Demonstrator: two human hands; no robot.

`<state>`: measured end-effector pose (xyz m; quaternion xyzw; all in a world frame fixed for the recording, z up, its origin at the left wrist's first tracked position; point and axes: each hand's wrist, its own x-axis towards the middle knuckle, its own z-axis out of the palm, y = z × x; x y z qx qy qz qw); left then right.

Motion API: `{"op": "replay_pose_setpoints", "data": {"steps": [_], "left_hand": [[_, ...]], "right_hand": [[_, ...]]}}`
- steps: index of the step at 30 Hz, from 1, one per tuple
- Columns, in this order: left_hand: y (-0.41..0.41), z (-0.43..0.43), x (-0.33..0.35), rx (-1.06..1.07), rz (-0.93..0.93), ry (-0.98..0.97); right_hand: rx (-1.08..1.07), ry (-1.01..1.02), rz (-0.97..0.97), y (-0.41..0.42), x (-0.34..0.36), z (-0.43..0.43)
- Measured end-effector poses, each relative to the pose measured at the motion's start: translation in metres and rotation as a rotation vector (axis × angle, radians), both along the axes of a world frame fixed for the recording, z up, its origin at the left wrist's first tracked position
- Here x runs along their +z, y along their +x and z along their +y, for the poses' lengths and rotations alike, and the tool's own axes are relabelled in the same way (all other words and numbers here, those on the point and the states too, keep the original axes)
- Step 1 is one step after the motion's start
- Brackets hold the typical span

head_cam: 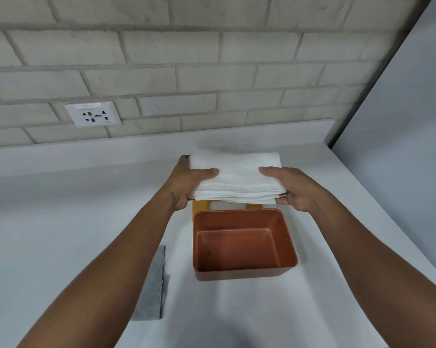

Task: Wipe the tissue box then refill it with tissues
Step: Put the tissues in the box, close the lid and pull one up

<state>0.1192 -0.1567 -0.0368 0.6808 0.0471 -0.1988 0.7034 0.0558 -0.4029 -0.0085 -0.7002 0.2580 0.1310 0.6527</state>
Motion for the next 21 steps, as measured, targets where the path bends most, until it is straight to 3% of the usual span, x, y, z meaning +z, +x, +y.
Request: {"op": "replay_pose_setpoints", "data": {"steps": [4,14,21], "left_hand": [[-0.026,0.009,0.013,-0.033,-0.063,0.131],[-0.093,0.009,0.022,-0.396,-0.151,0.676],[-0.093,-0.010,0.001,-0.578,-0.463,1.259]], "right_hand": [[0.060,-0.075,-0.030,-0.023,0.001,-0.002],[0.142,-0.349,0.025,-0.090,-0.011,-0.005],[0.309,-0.965,0.145,-0.083,-0.026,0.018]]}}
